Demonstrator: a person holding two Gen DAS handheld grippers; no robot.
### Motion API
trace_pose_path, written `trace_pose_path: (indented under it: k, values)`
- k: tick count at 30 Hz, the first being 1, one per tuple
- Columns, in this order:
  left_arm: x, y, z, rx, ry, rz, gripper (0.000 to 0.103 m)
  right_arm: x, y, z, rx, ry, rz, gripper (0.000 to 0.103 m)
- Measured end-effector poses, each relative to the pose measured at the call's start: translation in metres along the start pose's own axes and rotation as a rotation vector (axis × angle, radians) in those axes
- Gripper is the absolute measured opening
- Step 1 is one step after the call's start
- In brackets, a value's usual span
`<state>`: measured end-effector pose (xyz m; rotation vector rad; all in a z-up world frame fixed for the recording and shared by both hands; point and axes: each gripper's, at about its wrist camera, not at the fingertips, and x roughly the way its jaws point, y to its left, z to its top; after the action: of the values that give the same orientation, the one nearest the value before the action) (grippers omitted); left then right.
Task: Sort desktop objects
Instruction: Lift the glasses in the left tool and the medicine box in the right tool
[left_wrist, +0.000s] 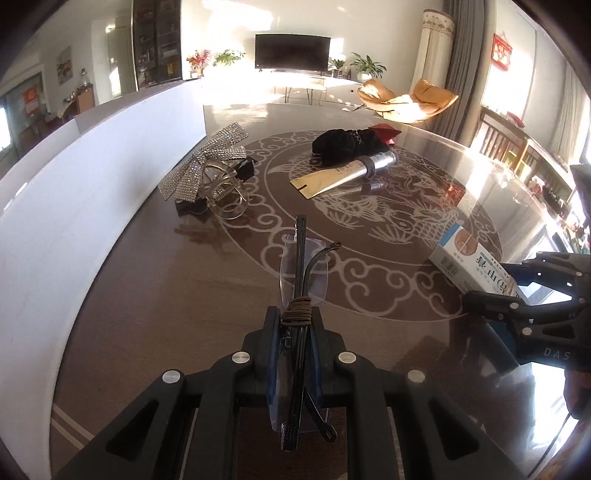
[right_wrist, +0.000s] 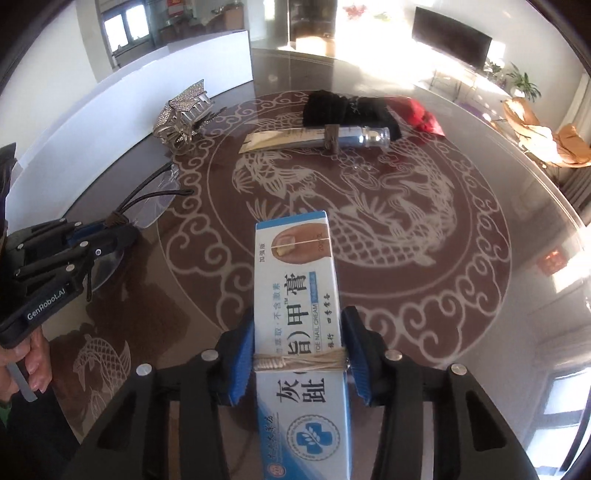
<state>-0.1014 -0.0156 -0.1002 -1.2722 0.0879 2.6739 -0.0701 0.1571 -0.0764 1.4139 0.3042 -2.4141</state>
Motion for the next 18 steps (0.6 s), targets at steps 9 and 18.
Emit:
trace_pose_path:
  k: [9,18]
  values:
    - [0.010,0.012,0.003,-0.060,0.077,0.072,0.099,0.001,-0.005,-0.017,0.094,-0.110,-0.052,0.103]
    - [0.013,0.011,0.004,-0.059,0.084,0.081,0.103,0.000,-0.011,-0.017,0.098,-0.111,-0.053,0.103]
